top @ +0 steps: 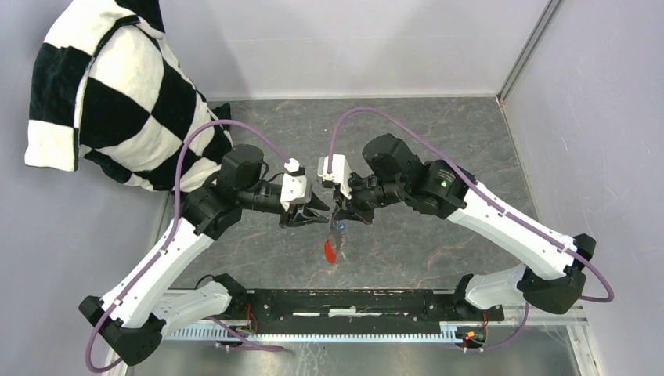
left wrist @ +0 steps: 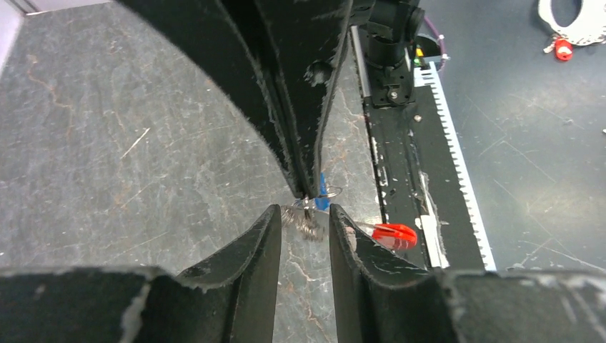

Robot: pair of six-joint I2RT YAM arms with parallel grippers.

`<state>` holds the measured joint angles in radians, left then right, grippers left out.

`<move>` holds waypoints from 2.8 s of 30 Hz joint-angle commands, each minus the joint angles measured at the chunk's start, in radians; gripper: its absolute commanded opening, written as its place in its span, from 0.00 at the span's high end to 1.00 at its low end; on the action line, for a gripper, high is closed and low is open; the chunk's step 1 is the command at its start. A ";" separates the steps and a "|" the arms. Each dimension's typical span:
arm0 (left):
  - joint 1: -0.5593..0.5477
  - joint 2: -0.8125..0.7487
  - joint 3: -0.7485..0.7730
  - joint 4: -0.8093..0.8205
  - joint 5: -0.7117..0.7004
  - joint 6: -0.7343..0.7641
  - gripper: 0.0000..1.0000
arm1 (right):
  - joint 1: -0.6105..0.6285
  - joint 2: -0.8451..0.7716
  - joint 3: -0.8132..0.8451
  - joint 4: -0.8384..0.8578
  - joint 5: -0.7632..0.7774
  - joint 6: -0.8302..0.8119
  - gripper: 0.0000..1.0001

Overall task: Put the keys on the keyring
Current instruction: Adjust the key on the keyring, then place the keyring at the center of the board.

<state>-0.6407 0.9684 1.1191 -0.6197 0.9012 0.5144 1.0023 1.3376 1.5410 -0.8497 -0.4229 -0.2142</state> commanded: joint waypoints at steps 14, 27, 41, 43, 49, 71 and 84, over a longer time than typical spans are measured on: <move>-0.002 0.010 0.008 -0.008 -0.031 0.013 0.82 | 0.036 0.021 0.050 0.078 0.001 0.015 1.00; -0.002 0.021 0.003 -0.094 -0.044 0.095 0.90 | 0.038 -0.006 0.008 0.152 -0.057 0.052 1.00; -0.002 0.019 0.006 -0.063 -0.086 0.087 0.98 | 0.036 -0.048 -0.031 0.187 0.003 0.072 0.90; -0.002 0.003 -0.005 -0.003 -0.096 0.026 0.98 | 0.028 -0.086 -0.049 0.226 0.075 0.102 0.71; -0.002 -0.115 -0.133 0.362 -0.111 -0.263 0.98 | -0.056 -0.300 -0.283 0.532 0.106 0.285 0.34; -0.002 -0.147 -0.111 0.696 0.096 -0.511 0.98 | -0.113 -0.454 -0.672 1.271 -0.188 0.607 0.51; -0.002 -0.163 -0.121 0.709 0.107 -0.511 0.98 | -0.115 -0.388 -0.642 1.220 -0.197 0.599 0.66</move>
<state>-0.6418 0.8207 0.9604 0.0322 0.9802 0.0593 0.8890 0.9463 0.8692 0.3710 -0.6178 0.3927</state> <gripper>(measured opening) 0.034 0.360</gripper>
